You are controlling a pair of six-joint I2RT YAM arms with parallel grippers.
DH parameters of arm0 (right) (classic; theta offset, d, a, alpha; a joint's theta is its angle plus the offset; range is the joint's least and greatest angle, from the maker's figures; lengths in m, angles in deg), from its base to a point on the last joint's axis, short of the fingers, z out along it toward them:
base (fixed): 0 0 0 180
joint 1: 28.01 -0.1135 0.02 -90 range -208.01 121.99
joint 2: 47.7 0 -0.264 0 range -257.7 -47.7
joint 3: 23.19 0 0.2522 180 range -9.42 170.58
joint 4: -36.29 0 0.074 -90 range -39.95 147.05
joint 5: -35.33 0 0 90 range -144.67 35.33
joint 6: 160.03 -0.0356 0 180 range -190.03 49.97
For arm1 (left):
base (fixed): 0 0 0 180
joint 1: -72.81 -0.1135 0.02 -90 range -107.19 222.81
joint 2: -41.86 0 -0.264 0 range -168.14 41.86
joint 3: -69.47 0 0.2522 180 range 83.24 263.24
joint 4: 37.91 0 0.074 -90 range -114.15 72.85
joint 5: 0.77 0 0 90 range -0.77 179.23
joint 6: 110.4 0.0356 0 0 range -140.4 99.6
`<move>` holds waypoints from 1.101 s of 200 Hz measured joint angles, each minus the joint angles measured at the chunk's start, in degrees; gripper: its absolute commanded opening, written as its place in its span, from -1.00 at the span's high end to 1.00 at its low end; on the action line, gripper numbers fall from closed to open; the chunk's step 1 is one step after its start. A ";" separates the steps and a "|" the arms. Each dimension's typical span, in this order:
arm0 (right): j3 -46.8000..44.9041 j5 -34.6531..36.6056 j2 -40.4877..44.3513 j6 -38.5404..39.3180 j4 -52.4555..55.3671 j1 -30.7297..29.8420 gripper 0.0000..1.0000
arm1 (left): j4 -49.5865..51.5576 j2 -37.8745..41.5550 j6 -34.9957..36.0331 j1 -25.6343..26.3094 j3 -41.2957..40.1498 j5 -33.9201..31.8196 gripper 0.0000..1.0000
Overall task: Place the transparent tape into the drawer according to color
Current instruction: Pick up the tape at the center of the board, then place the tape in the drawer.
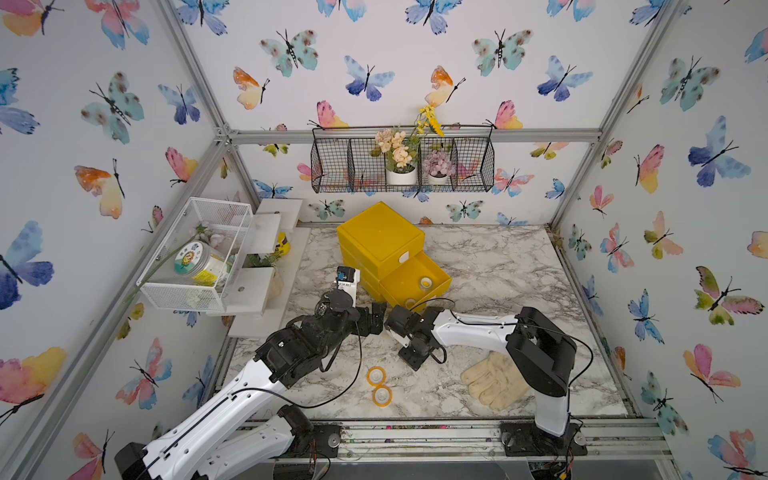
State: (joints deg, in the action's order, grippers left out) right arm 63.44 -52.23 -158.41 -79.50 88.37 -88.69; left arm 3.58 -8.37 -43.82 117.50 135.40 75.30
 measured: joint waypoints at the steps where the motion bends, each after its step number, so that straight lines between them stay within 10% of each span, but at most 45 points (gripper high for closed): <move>1: -0.02 0.00 0.00 0.00 0.00 0.00 0.11 | 0.00 0.00 0.00 0.00 0.00 -0.02 -0.97; 220: 2.80 5.09 26.67 -2.54 0.11 6.10 0.15 | 0.98 2.29 -1.51 0.00 -2.62 -2.97 -0.97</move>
State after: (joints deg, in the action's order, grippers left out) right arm 66.23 -47.14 -131.75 -82.04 88.48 -82.59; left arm 4.56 -6.08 -45.33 117.50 132.77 72.32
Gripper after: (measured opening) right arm 0.490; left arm 0.986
